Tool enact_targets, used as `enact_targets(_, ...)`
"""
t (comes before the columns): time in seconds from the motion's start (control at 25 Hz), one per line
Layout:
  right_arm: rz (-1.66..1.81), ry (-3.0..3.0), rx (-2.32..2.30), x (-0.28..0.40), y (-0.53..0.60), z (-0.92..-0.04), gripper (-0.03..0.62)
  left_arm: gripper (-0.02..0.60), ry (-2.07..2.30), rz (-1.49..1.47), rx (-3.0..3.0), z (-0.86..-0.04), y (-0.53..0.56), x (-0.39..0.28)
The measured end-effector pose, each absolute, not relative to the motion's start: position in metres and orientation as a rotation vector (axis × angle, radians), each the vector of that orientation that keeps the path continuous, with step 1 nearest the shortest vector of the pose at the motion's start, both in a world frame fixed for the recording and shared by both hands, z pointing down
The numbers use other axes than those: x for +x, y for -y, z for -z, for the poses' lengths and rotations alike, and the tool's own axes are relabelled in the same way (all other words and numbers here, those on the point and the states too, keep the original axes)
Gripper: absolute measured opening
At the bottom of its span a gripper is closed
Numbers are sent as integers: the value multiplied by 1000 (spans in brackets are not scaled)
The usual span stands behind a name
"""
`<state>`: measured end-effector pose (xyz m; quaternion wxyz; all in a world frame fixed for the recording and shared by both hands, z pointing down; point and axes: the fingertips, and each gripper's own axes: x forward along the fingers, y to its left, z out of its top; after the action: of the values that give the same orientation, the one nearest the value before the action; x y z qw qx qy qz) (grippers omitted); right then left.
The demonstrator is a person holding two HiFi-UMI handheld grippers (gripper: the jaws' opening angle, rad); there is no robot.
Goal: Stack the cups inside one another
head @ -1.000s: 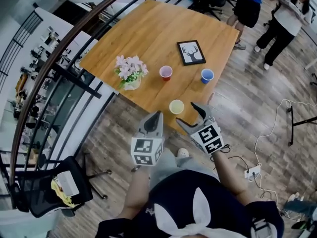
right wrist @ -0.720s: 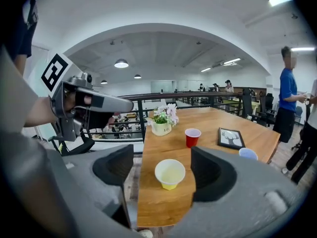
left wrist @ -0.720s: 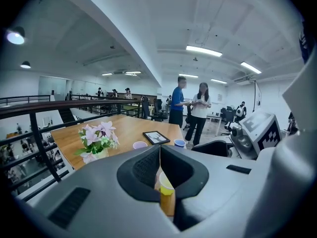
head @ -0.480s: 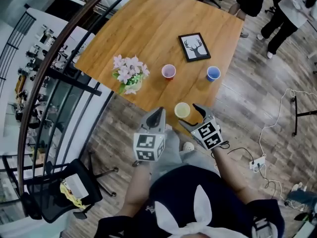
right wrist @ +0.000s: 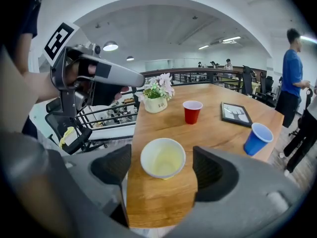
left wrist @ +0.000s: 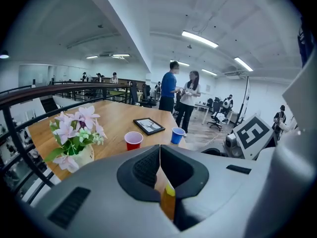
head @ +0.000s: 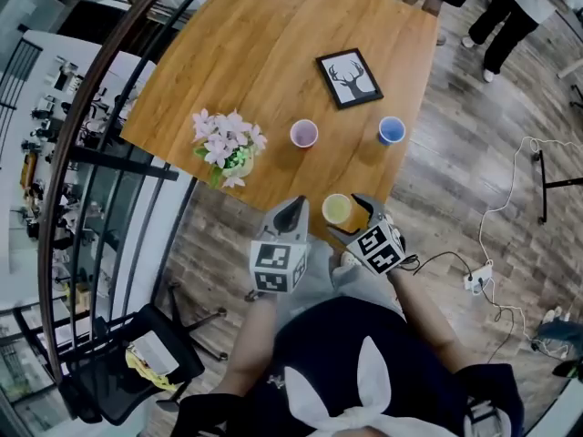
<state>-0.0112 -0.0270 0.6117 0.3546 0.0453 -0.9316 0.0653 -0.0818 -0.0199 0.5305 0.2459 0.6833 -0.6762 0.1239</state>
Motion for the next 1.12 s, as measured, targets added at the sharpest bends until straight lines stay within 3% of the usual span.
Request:
enact_targets(0.6, -117, 2260, 82, -24, 25, -645, 386, 20, 1756, -342, 1886, -545, 36, -98)
enact_targets(0.8, -95, 2237, 81, -25, 25, -648, 351, 20, 1736, -348, 1882, -551, 33, -102)
enact_targets(1.12, -99, 2229, 90, -27, 25, -645, 350, 20, 1719, -353, 1897, -551, 33, -106)
